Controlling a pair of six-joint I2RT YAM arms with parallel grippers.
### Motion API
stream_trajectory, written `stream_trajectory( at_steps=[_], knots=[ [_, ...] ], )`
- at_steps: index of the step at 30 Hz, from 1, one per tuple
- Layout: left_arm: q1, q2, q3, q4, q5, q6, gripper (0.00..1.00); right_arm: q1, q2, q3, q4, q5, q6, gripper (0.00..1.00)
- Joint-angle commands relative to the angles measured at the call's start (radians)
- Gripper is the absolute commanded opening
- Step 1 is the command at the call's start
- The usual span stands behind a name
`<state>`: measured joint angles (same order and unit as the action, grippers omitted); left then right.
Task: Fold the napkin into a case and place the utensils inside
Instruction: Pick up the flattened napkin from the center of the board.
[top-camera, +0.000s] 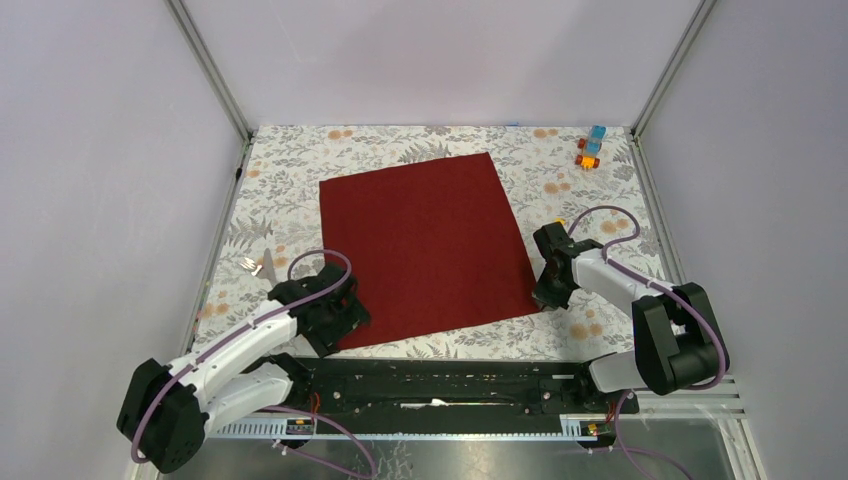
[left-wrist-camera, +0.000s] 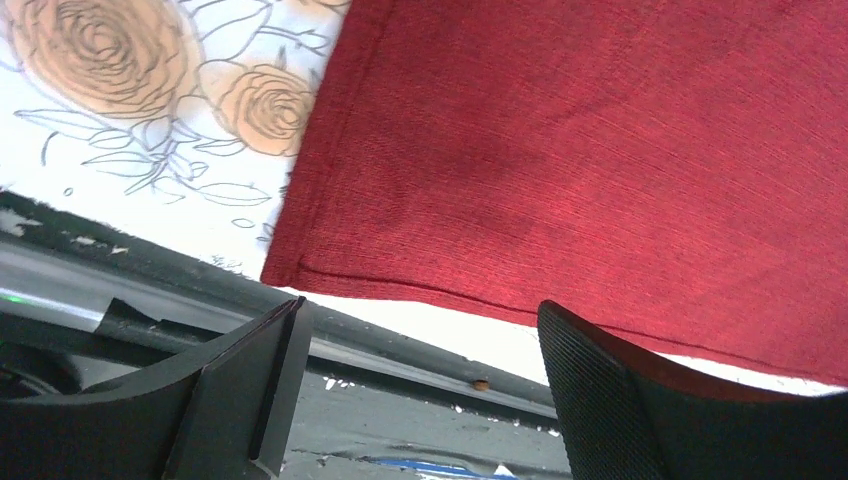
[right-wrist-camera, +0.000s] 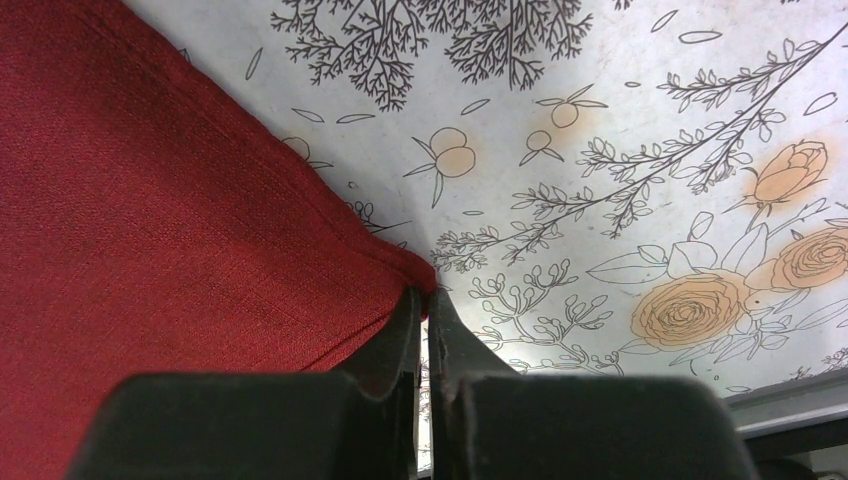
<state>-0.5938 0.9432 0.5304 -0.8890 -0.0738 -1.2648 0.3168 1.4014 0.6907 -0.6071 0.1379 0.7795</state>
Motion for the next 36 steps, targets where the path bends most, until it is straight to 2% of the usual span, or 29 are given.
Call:
stream_trajectory(
  at_steps=[1,7,9,10,13,22,24,27,29,30,34,36],
  knots=[
    [-0.015,0.017,0.026,-0.071,-0.075,-0.153,0.88,0.001,0.021,-0.038,0.07,0.001,0.024,0.0],
    [-0.015,0.026,-0.007,-0.077,-0.065,-0.236,0.86,0.0,-0.095,-0.049,0.089,0.061,0.001,0.02],
    [-0.017,0.031,0.015,-0.094,-0.078,-0.233,0.86,0.001,-0.098,-0.033,0.064,0.073,-0.003,0.35],
    [-0.016,0.03,0.029,-0.105,-0.088,-0.235,0.86,0.0,-0.093,-0.022,0.046,0.08,-0.007,0.46],
    [-0.018,0.017,0.068,-0.134,-0.121,-0.231,0.86,0.001,-0.076,-0.016,0.049,0.058,-0.04,0.5],
    [-0.02,0.013,0.092,-0.149,-0.133,-0.188,0.86,0.001,0.044,-0.03,0.128,-0.017,-0.052,0.47],
    [-0.02,0.012,0.085,-0.163,-0.125,-0.203,0.89,0.0,0.091,-0.032,0.139,-0.023,-0.047,0.4],
    [-0.02,0.022,0.064,-0.168,-0.082,-0.218,0.98,0.0,0.112,-0.042,0.138,-0.052,-0.032,0.23],
    [-0.021,0.044,0.047,-0.156,-0.052,-0.223,0.99,0.0,0.095,-0.048,0.134,-0.057,-0.016,0.08],
    [-0.022,0.058,0.046,-0.154,-0.052,-0.226,0.99,0.001,0.081,-0.052,0.128,-0.049,-0.007,0.03],
    [-0.023,0.122,0.056,-0.135,-0.057,-0.239,0.98,0.001,0.023,-0.044,0.07,0.023,0.026,0.0],
    [-0.023,0.129,0.053,-0.128,-0.058,-0.258,0.95,0.001,0.005,-0.027,0.042,0.045,0.032,0.0]
  ],
)
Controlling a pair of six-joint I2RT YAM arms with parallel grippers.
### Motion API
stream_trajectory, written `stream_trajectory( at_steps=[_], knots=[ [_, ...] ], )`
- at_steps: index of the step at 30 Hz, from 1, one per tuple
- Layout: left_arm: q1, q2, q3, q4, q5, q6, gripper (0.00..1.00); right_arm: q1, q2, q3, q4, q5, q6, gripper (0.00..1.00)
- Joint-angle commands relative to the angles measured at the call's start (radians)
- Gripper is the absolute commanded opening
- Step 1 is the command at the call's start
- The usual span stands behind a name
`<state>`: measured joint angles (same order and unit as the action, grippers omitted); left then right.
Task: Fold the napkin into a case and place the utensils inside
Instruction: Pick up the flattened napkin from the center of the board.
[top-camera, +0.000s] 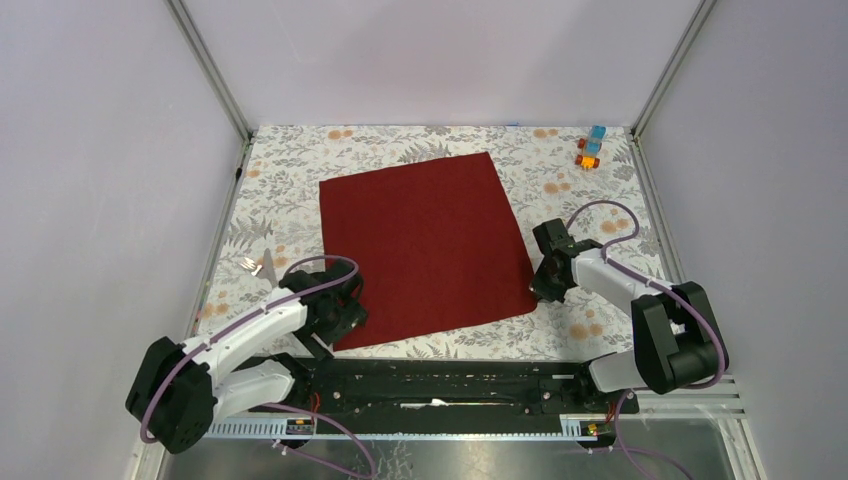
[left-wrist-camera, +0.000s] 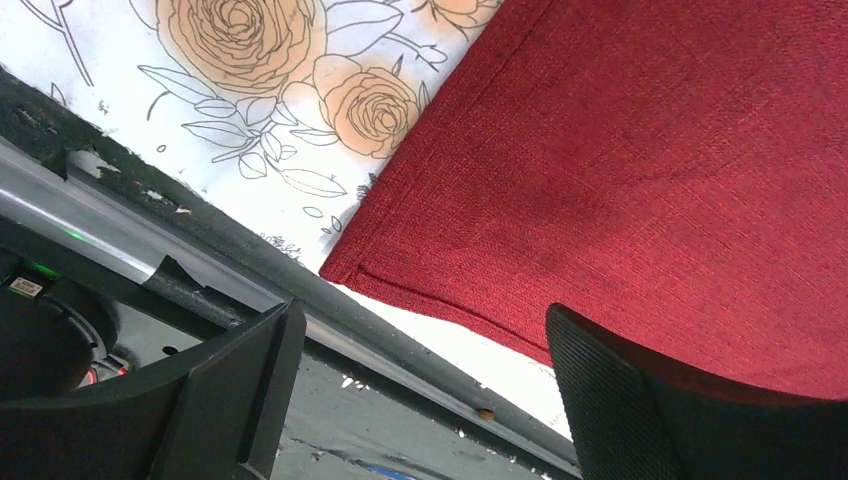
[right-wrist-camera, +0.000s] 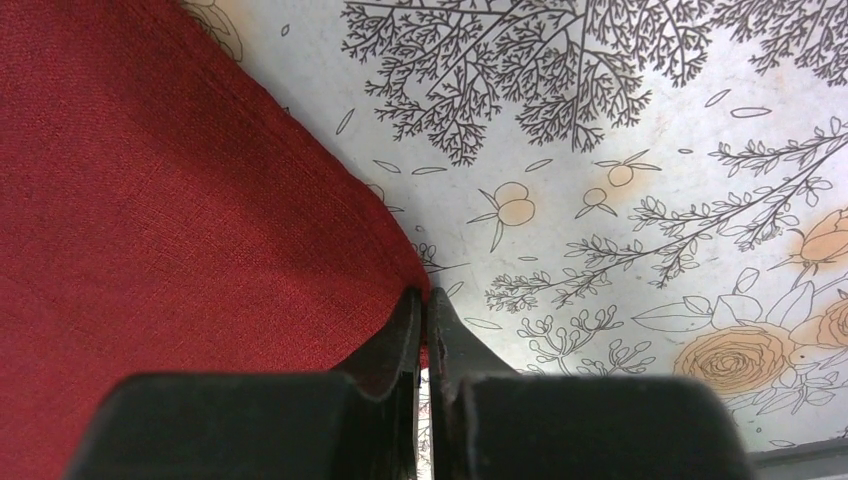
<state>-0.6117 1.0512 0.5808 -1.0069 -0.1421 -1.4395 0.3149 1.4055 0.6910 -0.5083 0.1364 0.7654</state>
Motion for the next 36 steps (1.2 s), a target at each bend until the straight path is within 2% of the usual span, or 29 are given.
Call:
stream_trajectory(
  at_steps=[1,6,10,14,23,30,32,36],
  knots=[
    [-0.005,0.017,-0.003,-0.008,0.01,-0.1,0.91,0.003,-0.006,-0.018,-0.067,0.052,0.047,0.0],
    [-0.003,-0.028,-0.033,-0.015,0.005,-0.195,0.7,0.003,-0.053,-0.008,-0.074,0.062,0.048,0.0],
    [-0.002,-0.005,-0.021,-0.058,-0.012,-0.222,0.66,0.003,-0.069,-0.015,-0.071,0.09,0.036,0.0],
    [0.005,-0.009,-0.028,-0.066,-0.04,-0.221,0.55,0.002,-0.078,-0.024,-0.082,0.106,0.04,0.0],
    [0.009,0.037,-0.041,-0.047,-0.035,-0.229,0.56,0.003,-0.089,-0.03,-0.082,0.11,0.047,0.0],
    [0.009,0.088,-0.105,0.065,-0.004,-0.222,0.55,0.003,-0.091,-0.026,-0.084,0.111,0.053,0.0],
    [0.009,0.104,-0.108,0.081,-0.007,-0.213,0.48,0.002,-0.09,-0.026,-0.086,0.108,0.053,0.0],
    [0.013,0.111,-0.1,0.079,-0.028,-0.194,0.27,0.003,-0.099,-0.019,-0.107,0.103,0.058,0.0]
  ],
)
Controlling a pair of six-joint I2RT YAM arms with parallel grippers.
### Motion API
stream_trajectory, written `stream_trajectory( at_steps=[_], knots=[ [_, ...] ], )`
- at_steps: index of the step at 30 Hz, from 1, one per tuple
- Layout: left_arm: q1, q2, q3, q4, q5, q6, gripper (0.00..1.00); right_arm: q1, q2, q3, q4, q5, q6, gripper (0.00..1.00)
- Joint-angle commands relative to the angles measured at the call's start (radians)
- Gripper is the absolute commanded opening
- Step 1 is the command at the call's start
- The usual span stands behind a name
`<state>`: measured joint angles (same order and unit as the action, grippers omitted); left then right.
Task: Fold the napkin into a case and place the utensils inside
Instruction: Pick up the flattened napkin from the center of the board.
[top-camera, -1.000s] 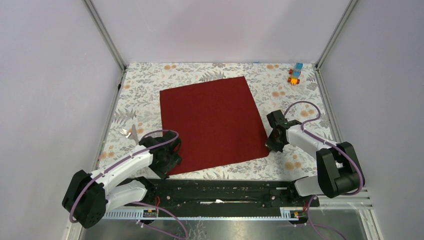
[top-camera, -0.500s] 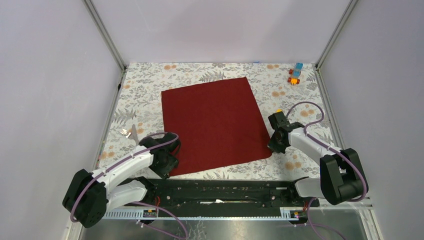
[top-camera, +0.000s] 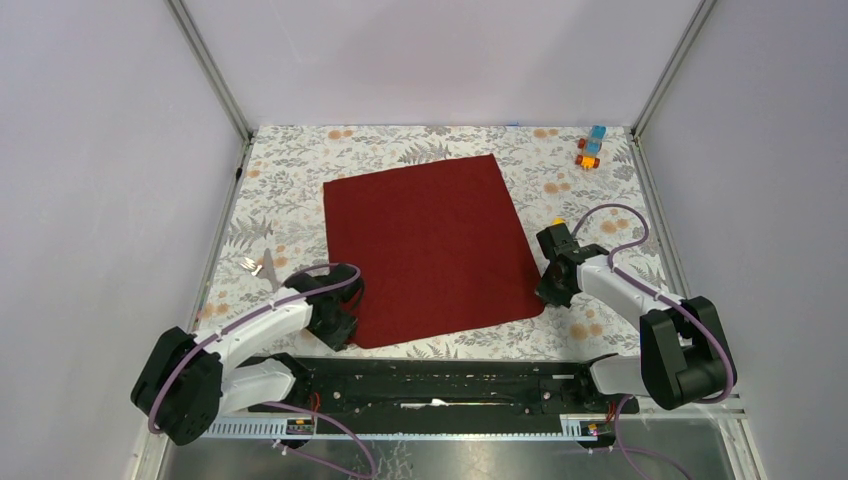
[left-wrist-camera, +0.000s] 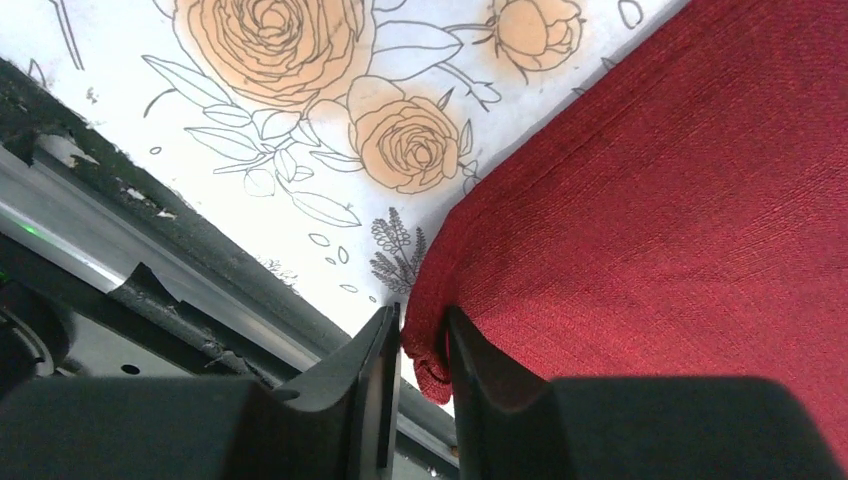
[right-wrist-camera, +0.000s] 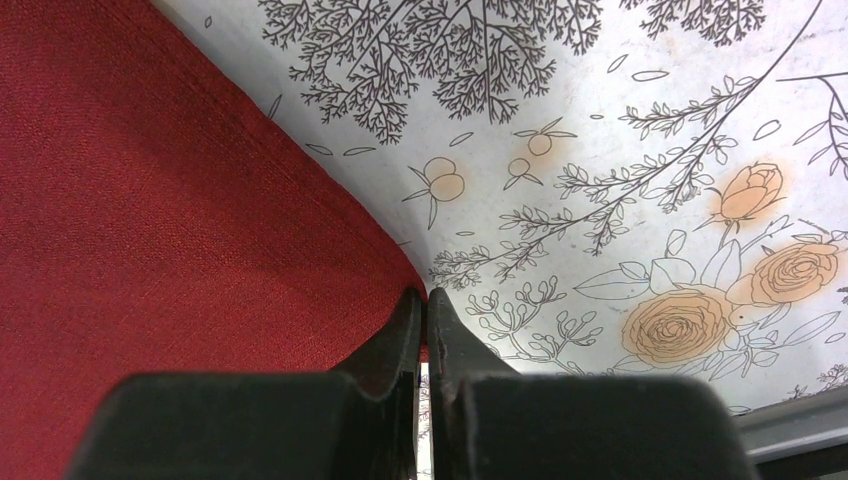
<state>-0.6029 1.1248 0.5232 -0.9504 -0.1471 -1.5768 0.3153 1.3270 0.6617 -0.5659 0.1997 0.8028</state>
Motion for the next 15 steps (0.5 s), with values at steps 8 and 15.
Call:
stream_trajectory(
  at_steps=[8,15],
  knots=[
    [0.005,-0.13,0.188,-0.166,-0.097,0.055,0.0,0.002,-0.247,0.063,-0.128,-0.055,-0.112,0.0],
    [0.005,-0.402,0.601,-0.137,-0.09,0.407,0.0,0.001,-0.663,0.3,-0.148,-0.339,-0.299,0.0]
  ],
)
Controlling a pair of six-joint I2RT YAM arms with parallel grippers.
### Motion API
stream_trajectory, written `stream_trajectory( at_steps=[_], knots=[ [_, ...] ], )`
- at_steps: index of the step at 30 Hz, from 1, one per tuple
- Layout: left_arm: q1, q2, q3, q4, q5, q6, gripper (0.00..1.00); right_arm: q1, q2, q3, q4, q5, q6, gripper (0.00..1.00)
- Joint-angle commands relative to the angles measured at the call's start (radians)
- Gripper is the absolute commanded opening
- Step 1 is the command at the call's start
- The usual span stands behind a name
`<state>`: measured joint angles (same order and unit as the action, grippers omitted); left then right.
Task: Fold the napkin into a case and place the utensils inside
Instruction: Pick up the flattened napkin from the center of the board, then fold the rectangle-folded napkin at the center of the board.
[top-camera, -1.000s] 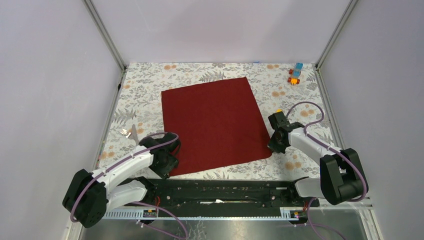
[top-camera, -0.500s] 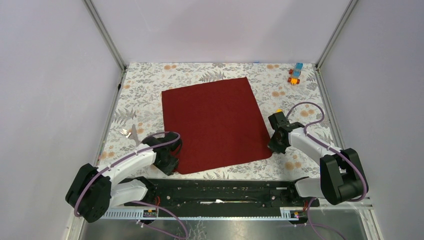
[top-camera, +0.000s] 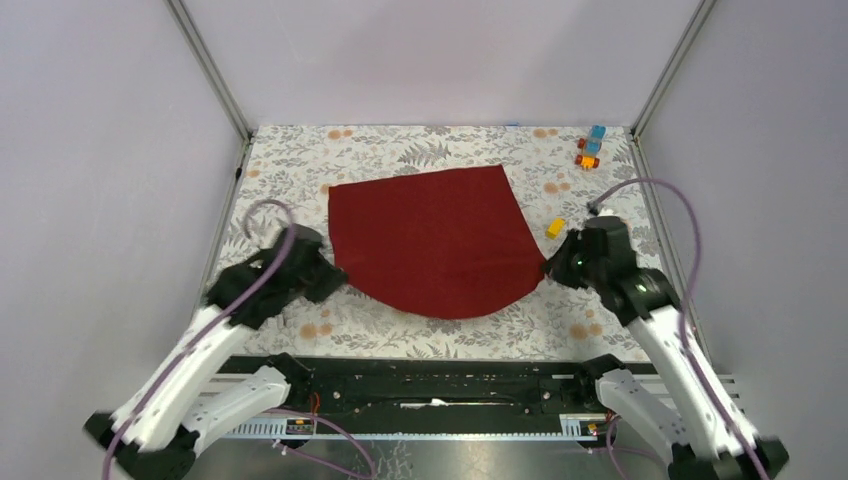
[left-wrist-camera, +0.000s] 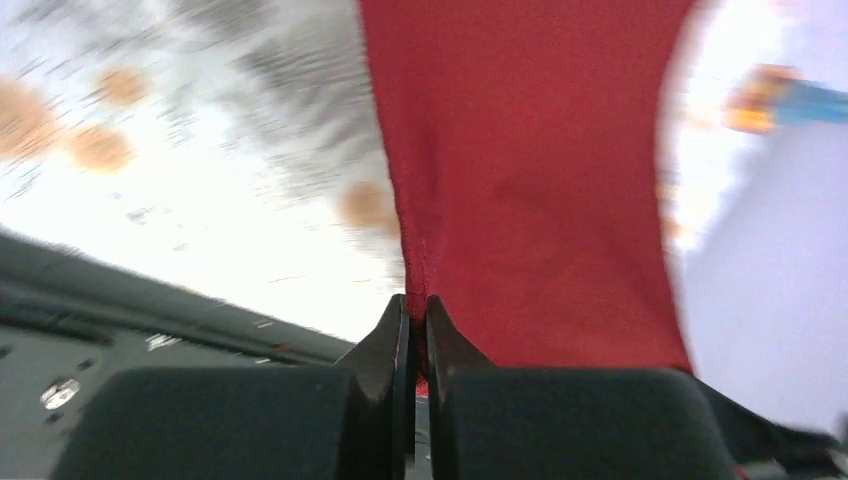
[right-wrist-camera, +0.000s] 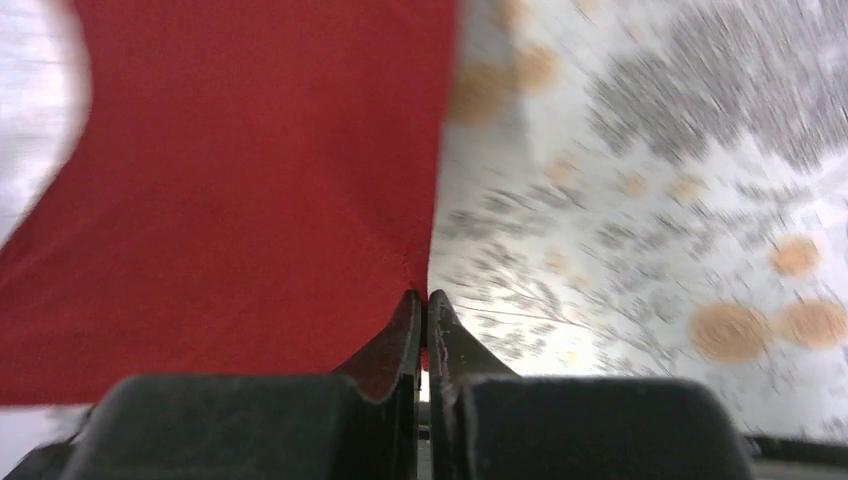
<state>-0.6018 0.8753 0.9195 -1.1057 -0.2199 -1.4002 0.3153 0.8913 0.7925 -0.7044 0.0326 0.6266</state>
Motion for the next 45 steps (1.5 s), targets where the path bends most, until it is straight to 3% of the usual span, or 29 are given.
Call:
stream_trajectory(
  at_steps=[1,5,10,15,18,20,21,25,27,33,38,41,45],
  knots=[
    [0.004,-0.186,0.259,0.065,0.017,0.289,0.0,0.002,-0.282,0.221,0.003,-0.193,-0.123,0.0],
    [0.004,-0.216,0.502,0.238,0.163,0.46,0.0,0.001,-0.421,0.436,0.069,-0.301,-0.113,0.0],
    [0.004,-0.143,0.737,0.303,0.18,0.53,0.0,0.002,-0.433,0.585,0.156,-0.185,-0.001,0.0],
    [0.004,-0.019,0.779,0.316,-0.034,0.564,0.0,0.001,-0.25,0.686,0.058,0.116,0.018,0.0],
    [0.004,0.152,0.831,0.204,-0.294,0.552,0.0,0.002,-0.065,0.72,0.025,0.185,-0.008,0.0],
    [0.028,0.284,0.87,0.166,-0.375,0.569,0.0,0.002,0.068,0.737,0.025,0.204,-0.032,0.0],
    [0.066,0.341,0.87,0.173,-0.355,0.579,0.0,0.002,0.131,0.739,0.042,0.209,-0.056,0.0],
    [0.349,0.52,0.755,0.391,-0.038,0.615,0.0,-0.014,0.395,0.734,0.114,0.181,-0.118,0.0],
    [0.411,0.654,0.725,0.478,0.031,0.644,0.0,-0.034,0.531,0.695,0.218,0.132,-0.14,0.0],
    [0.49,0.938,0.698,0.754,0.206,0.702,0.0,-0.1,0.866,0.723,0.415,0.01,-0.203,0.0],
    [0.527,1.167,0.836,0.771,0.383,0.698,0.0,-0.15,1.091,0.858,0.426,-0.127,-0.237,0.0],
    [0.538,1.216,0.865,0.761,0.424,0.702,0.0,-0.158,1.164,0.946,0.385,-0.191,-0.263,0.0],
    [0.557,1.171,0.786,0.746,0.423,0.692,0.0,-0.159,1.176,0.982,0.313,-0.236,-0.254,0.0]
  ],
)
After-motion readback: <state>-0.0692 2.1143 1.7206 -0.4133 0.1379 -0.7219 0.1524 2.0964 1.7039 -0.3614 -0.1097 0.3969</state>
